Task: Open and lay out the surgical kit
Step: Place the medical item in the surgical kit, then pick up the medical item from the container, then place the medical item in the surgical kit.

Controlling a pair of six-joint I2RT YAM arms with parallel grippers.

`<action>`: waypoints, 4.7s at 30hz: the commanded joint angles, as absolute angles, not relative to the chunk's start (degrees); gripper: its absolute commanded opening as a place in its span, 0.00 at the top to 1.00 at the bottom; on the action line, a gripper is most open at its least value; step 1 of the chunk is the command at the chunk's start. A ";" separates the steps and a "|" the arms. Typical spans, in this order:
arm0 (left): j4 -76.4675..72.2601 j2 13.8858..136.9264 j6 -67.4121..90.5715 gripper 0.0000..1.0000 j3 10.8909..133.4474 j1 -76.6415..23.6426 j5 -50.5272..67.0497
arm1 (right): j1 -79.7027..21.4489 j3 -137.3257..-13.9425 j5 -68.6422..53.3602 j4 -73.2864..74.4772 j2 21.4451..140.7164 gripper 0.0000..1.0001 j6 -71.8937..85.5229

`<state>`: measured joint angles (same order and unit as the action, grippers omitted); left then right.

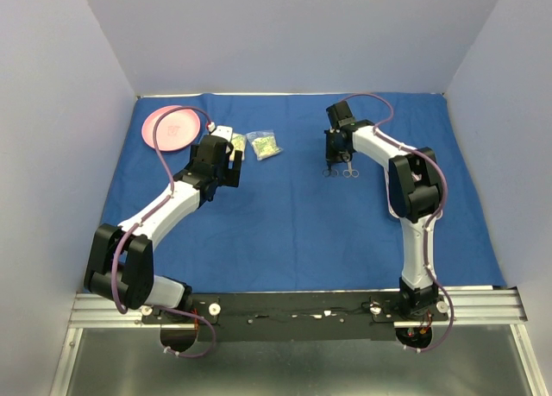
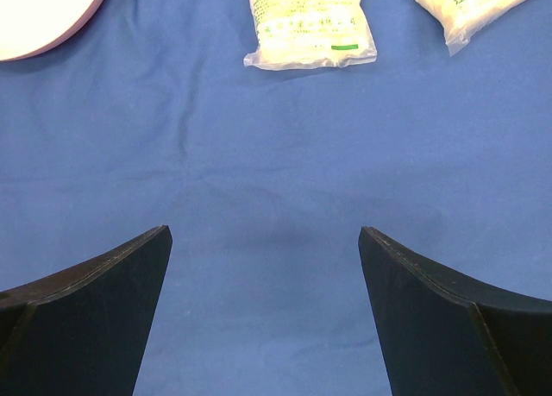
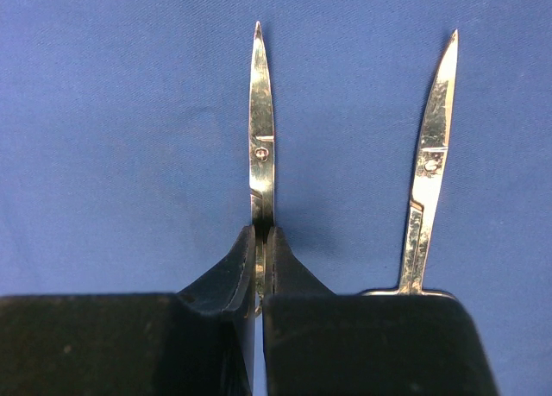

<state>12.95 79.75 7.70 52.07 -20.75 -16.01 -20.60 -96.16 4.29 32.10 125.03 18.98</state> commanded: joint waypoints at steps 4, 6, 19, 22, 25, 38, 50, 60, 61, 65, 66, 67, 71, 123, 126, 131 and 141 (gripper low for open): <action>13.36 79.98 7.47 0.01 53.79 -21.01 -15.29 | -21.36 -93.78 5.62 34.72 124.45 0.94 18.81; 13.27 79.98 7.47 0.01 53.79 -21.01 -15.21 | -21.36 -94.30 6.15 35.33 124.89 0.87 19.07; 13.45 80.07 7.47 0.01 53.88 -21.01 -15.29 | -21.36 -97.38 6.76 35.86 117.08 0.43 18.63; 13.53 80.07 7.47 0.01 54.05 -21.01 -15.29 | -21.18 -97.74 9.04 36.56 112.69 0.40 16.62; 13.71 79.98 7.56 0.01 54.14 -21.01 -15.21 | -19.79 -95.46 11.16 37.26 107.77 0.39 14.77; 13.97 79.54 7.65 0.01 54.23 -20.92 -15.91 | -0.45 -76.12 11.87 35.42 96.33 0.43 15.91; 13.89 79.01 7.56 0.01 54.05 -21.01 -16.00 | 6.42 -76.46 5.63 33.93 104.85 0.58 16.00; 13.80 79.19 7.47 0.01 53.96 -21.01 -16.08 | 7.38 -79.19 4.83 34.45 111.71 0.73 13.98; 13.80 79.28 7.47 0.01 53.96 -21.01 -16.08 | 7.56 -79.19 4.92 34.54 111.88 0.74 13.89; 13.80 79.63 7.47 0.01 54.05 -21.01 -16.17 | 7.65 -78.40 5.71 34.63 111.36 0.86 13.27; 13.80 79.63 7.47 0.01 54.05 -21.01 -16.17 | 7.65 -78.05 5.89 34.63 110.40 0.88 12.92; 13.89 79.63 7.47 0.01 54.05 -21.01 -16.17 | 7.65 -77.79 5.89 34.72 109.78 0.88 12.66; 13.97 80.42 7.47 0.01 54.23 -21.01 -16.00 | 7.65 -77.17 6.68 36.47 106.09 0.97 11.95; 11.35 75.77 20.64 0.01 52.30 -23.11 -3.79 | -20.57 -51.77 2.38 25.67 81.74 0.99 29.79; 7.66 74.79 25.13 0.01 51.77 -27.24 0.00 | -20.57 -51.77 0.71 24.70 79.81 0.99 31.11; 0.29 77.86 33.55 0.01 52.03 -34.44 6.58 | -20.57 -50.54 -5.17 20.49 77.00 0.99 34.01; -17.83 82.79 42.01 0.04 49.49 -42.10 19.15 | -20.48 -43.25 -26.16 -4.26 68.29 0.99 42.44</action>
